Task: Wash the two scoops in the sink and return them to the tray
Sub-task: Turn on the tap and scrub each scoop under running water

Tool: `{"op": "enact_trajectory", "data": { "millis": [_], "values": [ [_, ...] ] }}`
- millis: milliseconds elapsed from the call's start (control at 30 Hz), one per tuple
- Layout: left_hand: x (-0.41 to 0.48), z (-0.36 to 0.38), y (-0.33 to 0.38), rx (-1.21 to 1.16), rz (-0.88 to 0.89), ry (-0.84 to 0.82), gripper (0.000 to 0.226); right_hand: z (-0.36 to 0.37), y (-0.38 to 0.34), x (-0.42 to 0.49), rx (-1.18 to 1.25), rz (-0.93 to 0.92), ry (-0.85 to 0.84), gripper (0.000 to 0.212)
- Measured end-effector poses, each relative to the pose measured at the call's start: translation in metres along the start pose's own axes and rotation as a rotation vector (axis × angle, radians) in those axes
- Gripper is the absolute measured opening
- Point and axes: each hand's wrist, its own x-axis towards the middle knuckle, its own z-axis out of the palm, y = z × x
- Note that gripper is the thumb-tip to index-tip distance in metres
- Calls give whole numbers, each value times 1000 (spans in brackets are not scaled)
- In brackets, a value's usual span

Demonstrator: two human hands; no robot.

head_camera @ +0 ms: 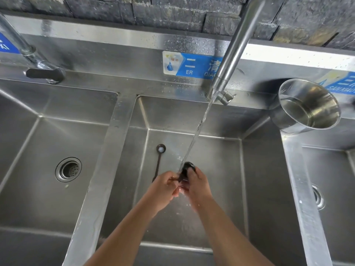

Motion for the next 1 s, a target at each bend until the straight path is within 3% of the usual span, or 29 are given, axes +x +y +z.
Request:
{"op": "enact_trajectory", "data": {
  "millis": [100,267,500,600,767,867,1000],
  "values": [
    [2,23,-4,-82,-19,69,23,2,4,-7,366,197,3,27],
    [14,60,0,-227,-3,261,31,-10,10,-8,91,16,-20,22],
    [35,106,7,-267,-132,67,32,-81,-7,14,-138,22,48,21],
    [46,120,-5,-176,-137,41,16,-106,-21,45,-209,30,94,29],
    [64,146,-25,-128,-184,-115,10,-139,-41,97,119,121,94,32],
    [87,168,-35,-82,-178,-93,12,-152,-37,128,244,130,138,31],
    [127,197,-46,-81,-183,22,15,-169,-21,161,48,27,222,30]
  ]
}}
